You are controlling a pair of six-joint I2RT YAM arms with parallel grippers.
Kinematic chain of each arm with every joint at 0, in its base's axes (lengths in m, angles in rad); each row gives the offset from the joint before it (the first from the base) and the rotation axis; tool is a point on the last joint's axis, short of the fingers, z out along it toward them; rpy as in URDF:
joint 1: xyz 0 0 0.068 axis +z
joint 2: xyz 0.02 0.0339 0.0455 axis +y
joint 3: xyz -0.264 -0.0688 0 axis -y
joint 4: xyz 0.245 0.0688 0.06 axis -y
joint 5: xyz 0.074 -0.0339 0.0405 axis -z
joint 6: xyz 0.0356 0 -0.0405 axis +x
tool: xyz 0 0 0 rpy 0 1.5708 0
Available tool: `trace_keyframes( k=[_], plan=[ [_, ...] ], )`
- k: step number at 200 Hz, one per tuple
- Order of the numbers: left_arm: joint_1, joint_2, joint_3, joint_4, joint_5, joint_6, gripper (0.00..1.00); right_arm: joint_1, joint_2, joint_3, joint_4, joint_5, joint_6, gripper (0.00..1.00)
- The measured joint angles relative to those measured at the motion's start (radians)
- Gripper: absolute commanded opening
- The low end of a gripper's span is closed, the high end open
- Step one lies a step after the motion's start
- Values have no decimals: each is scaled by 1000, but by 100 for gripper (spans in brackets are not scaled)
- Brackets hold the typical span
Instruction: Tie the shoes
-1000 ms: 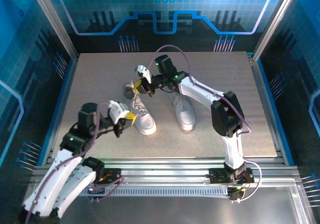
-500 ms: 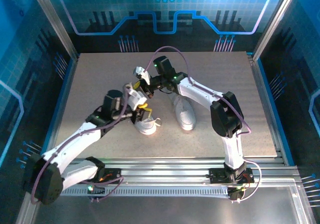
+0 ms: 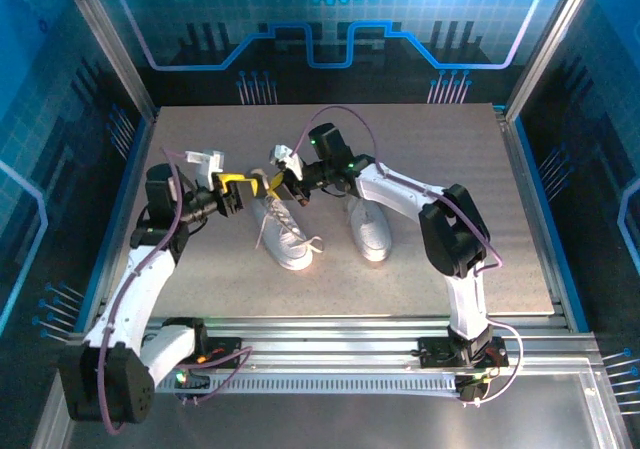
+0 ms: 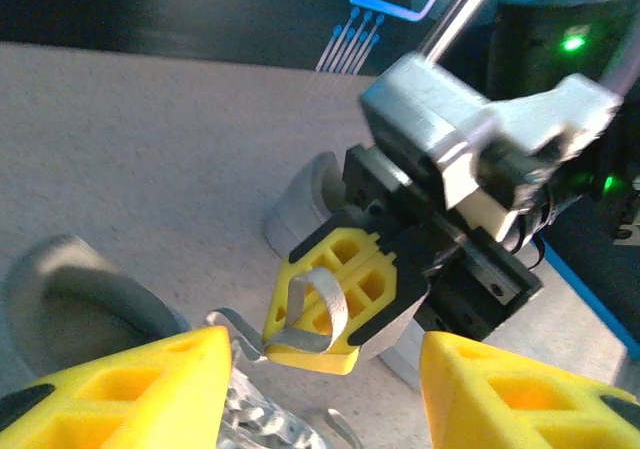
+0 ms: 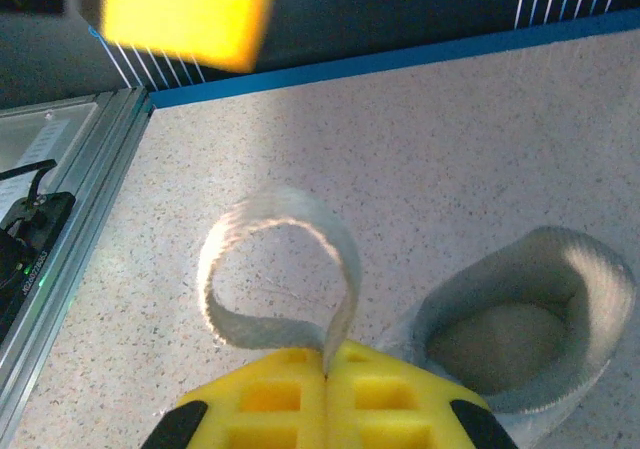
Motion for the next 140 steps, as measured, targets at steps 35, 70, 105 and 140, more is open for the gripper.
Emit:
trace_keyframes(
  k=[35,70,105,140],
  plan=[
    [0,67,0,61,50,-62,52,17,-20,0,0,0,-27,0],
    [0,103,0,118,87,-97,45,46,-20,16,-43,18,-62,0],
    [0,126,2,120,100,-103,27,61,-20,50,-62,22,-78,0],
    [0,125,16,63,93,-57,0,61,-20,61,-74,36,-79,8]
  ],
)
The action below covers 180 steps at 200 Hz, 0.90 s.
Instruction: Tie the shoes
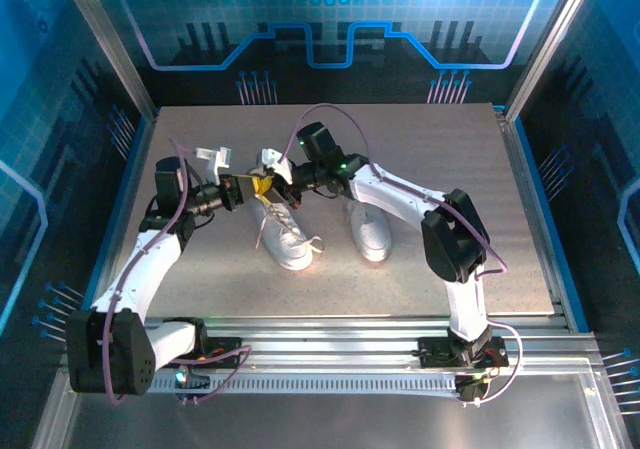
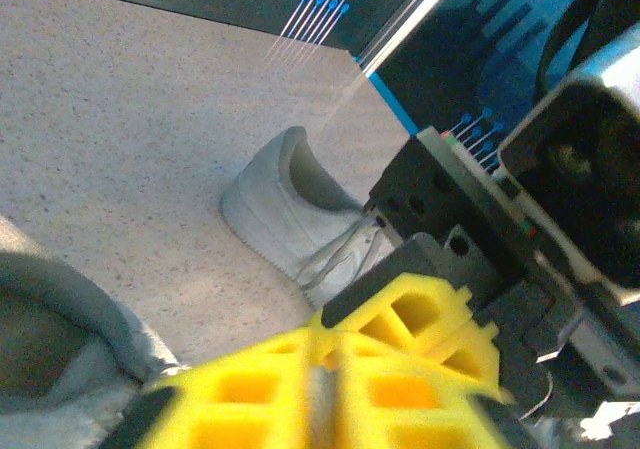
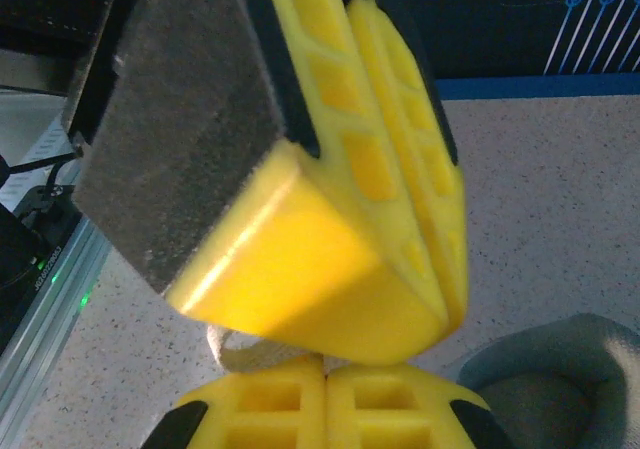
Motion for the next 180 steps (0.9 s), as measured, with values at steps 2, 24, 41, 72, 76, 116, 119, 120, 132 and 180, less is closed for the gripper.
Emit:
trace_keyframes(
  k=[2,24,41,72,76,116,119,120,132,180],
  plan=[
    [0,0,1,-5,-2,1,0,0,0,0,0,1,0,10],
    [3,-14,14,-60,-33,33,0,0,0,1,-6,15,12,37],
    [17,-24,21,-92,-48,49,0,-5,0,0,-6,14,23,46],
    [52,-24,22,-128,-60,56,0,-42,0,-6,-10,4,117,47],
    [54,-24,22,-131,-61,58,0,-49,0,-7,-11,4,127,46],
    [97,-23,29,-171,-63,95,0,-95,37,53,-98,44,237,43],
    [100,-23,32,-178,-63,99,0,-94,47,68,-109,46,241,43],
    [102,-23,33,-181,-63,100,0,-94,53,77,-114,47,243,43],
    [115,-22,42,-206,-64,124,0,-88,99,139,-156,61,259,42],
    [138,-22,84,-347,-110,222,0,-56,256,336,-352,139,271,40]
  ],
)
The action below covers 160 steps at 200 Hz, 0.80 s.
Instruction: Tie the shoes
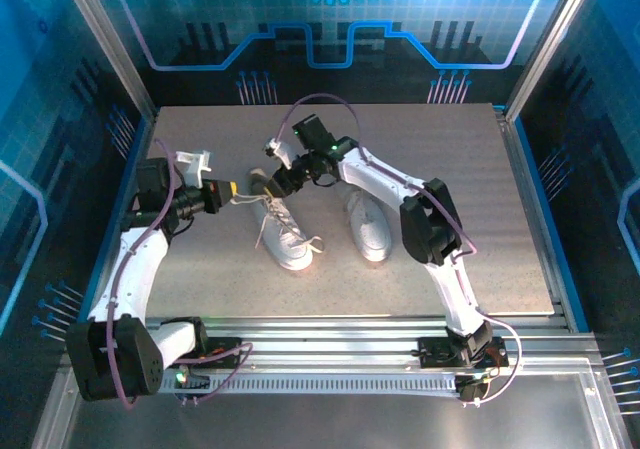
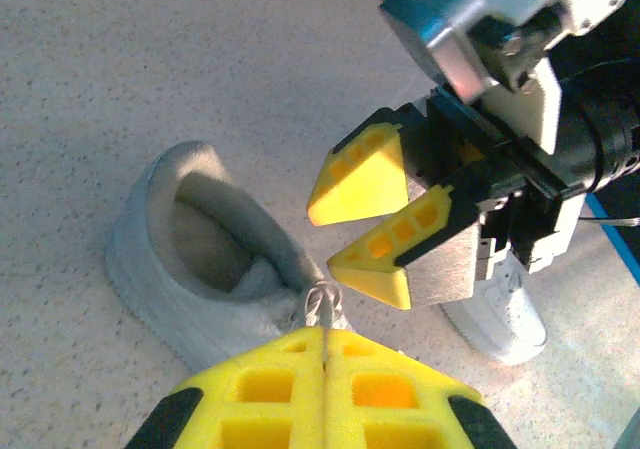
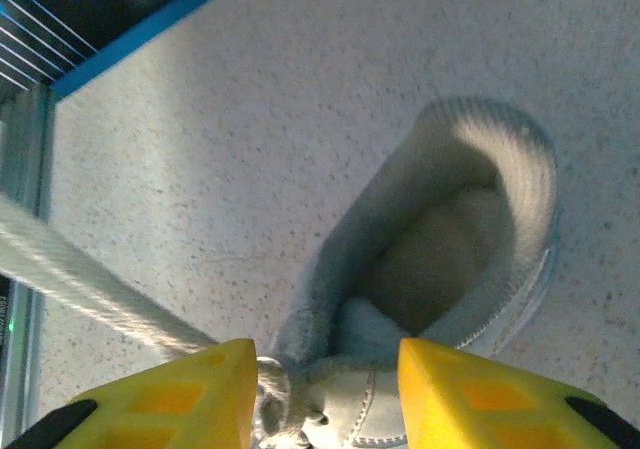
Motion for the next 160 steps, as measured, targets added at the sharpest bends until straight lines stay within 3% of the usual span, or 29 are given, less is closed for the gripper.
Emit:
trace_keyframes(
  k=[64,120,160],
  plan=[
    [3,-2,0,-47,-18,31,0,13,30,50,-111,35,-11,32],
    [4,-3,0,-74,-28,56,0,27,53,115,-178,43,-53,0],
    [11,-3,0,-108,-44,83,0,26,46,92,-161,47,-64,0]
  ],
)
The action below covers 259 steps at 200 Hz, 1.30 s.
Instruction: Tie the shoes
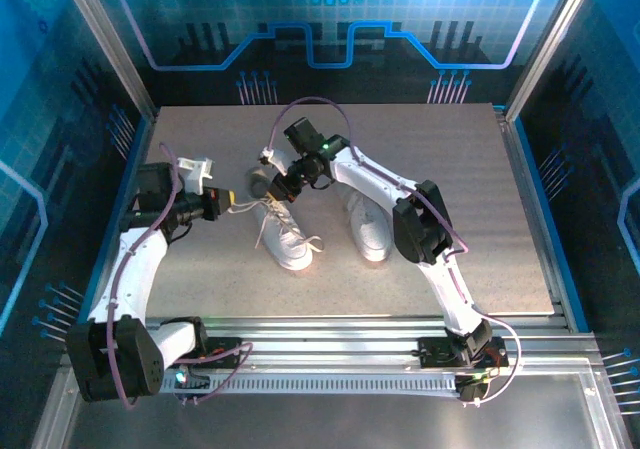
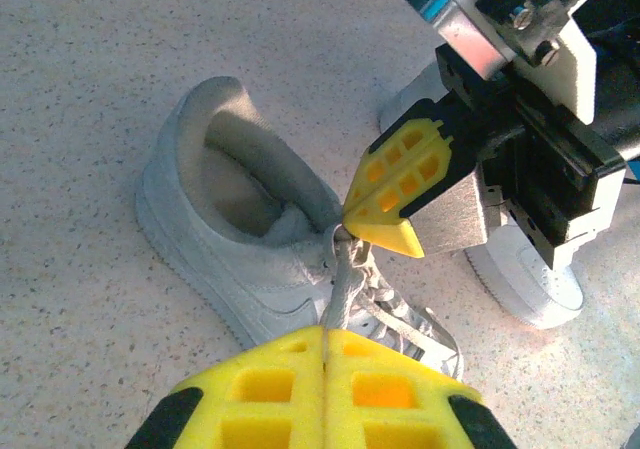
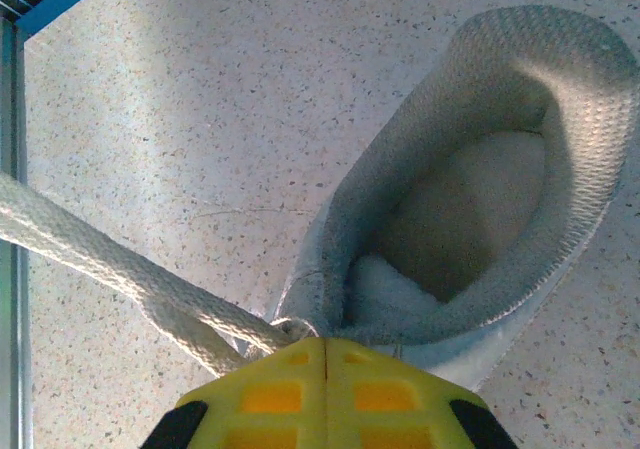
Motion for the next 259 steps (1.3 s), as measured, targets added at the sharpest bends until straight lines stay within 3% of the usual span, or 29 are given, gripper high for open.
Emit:
trace_keyframes(
  k=[85,189,209,220,238,259],
  plan=[
    [29,10,0,-49,-18,27,0,-3,-205,-356,306,13,30,0],
    [32,64,0,-72,-34,37,0,-31,-319,-610,730,19,162,0],
    [32,78,0,-72,-37,50,11,-31,-319,-618,764,-2,161,0],
    [32,83,0,-72,-42,56,26,-31,-319,-620,774,-18,154,0],
    [33,82,0,-70,-53,76,38,-36,-319,-620,777,-52,141,0],
    [33,79,0,-62,-71,91,41,-45,-319,-620,776,-82,112,0]
  ],
)
